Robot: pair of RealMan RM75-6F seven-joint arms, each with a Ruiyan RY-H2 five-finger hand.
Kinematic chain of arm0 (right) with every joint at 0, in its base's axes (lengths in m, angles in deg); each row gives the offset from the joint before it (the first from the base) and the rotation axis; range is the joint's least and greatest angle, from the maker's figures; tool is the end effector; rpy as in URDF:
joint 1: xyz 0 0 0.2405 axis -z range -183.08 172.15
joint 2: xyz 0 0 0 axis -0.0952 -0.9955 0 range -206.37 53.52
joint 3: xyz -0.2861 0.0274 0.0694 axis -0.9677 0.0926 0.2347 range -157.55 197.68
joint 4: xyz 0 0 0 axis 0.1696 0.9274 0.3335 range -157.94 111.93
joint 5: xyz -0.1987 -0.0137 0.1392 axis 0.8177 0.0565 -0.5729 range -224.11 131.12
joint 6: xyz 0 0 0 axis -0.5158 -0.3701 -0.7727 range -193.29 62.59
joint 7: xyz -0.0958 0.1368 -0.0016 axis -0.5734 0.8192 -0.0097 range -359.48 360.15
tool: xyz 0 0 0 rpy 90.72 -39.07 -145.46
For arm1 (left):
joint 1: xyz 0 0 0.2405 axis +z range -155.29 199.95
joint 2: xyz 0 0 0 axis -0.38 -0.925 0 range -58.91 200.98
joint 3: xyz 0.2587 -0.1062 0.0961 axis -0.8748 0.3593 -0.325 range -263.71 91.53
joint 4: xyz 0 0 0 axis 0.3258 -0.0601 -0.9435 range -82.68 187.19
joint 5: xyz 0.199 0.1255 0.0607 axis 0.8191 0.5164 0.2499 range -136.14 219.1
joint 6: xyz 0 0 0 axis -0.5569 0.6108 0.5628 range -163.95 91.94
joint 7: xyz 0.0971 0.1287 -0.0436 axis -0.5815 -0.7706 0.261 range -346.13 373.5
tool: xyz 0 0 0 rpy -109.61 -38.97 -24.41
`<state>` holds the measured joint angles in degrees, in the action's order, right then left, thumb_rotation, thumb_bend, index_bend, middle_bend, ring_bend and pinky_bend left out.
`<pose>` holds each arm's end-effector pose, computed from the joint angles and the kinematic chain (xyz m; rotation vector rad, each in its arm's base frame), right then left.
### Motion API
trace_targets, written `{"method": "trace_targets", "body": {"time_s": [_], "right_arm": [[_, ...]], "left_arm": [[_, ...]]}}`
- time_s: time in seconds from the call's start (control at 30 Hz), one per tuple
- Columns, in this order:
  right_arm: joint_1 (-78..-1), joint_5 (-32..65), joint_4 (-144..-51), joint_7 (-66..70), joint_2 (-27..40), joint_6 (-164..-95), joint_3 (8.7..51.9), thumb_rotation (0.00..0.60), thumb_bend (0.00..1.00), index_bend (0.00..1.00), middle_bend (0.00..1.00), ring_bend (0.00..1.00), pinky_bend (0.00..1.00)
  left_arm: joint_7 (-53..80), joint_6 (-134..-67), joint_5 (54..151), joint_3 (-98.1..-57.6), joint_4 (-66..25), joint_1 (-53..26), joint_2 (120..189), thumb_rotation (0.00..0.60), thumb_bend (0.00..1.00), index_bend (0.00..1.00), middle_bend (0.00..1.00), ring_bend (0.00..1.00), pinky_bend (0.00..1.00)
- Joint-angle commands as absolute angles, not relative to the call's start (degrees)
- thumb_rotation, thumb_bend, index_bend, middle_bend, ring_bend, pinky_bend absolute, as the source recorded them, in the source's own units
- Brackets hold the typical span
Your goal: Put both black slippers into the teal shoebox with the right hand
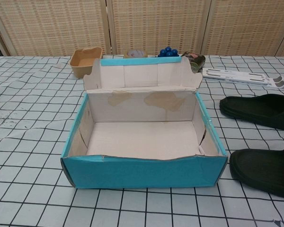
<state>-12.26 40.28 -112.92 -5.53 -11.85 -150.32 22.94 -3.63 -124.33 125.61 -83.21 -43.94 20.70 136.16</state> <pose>-0.3588 -0.2228 0.1468 1.4533 -0.7704 0.8364 -0.3549 0.1886 0.1434 -1.3696 -0.7529 -0.7090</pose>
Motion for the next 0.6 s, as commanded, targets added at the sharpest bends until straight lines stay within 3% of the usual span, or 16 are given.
{"method": "trace_targets", "body": {"time_s": [0.03,0.4,0.6], "right_arm": [[-12.5,40.5,-112.9,-5.5,-12.0,-149.6,22.7,0.6,0.18,0.14,0.09,0.0,0.06],[-14.3,43.7,-114.0,-1.7,-15.1,-144.0,19.7,0.6,0.18,0.14,0.09,0.0,0.06],[-16.3,47.8,-116.3,3.6,-19.9,-138.5,15.8,0.6,0.18,0.17,0.14,0.06,0.18]], "left_arm": [[-3.6,-124.3,125.5,-83.2,-44.1,20.7,136.1,0.6,0.49,0.35,0.21,0.22,0.48],[-3.4,-124.2,125.5,-83.3,-43.7,20.5,136.2,0.6,0.49,0.35,0.21,0.22,0.48],[-3.0,-123.4,124.8,-83.4,-43.9,20.4,135.9,0.6,0.49,0.35,0.21,0.22,0.48]]}}
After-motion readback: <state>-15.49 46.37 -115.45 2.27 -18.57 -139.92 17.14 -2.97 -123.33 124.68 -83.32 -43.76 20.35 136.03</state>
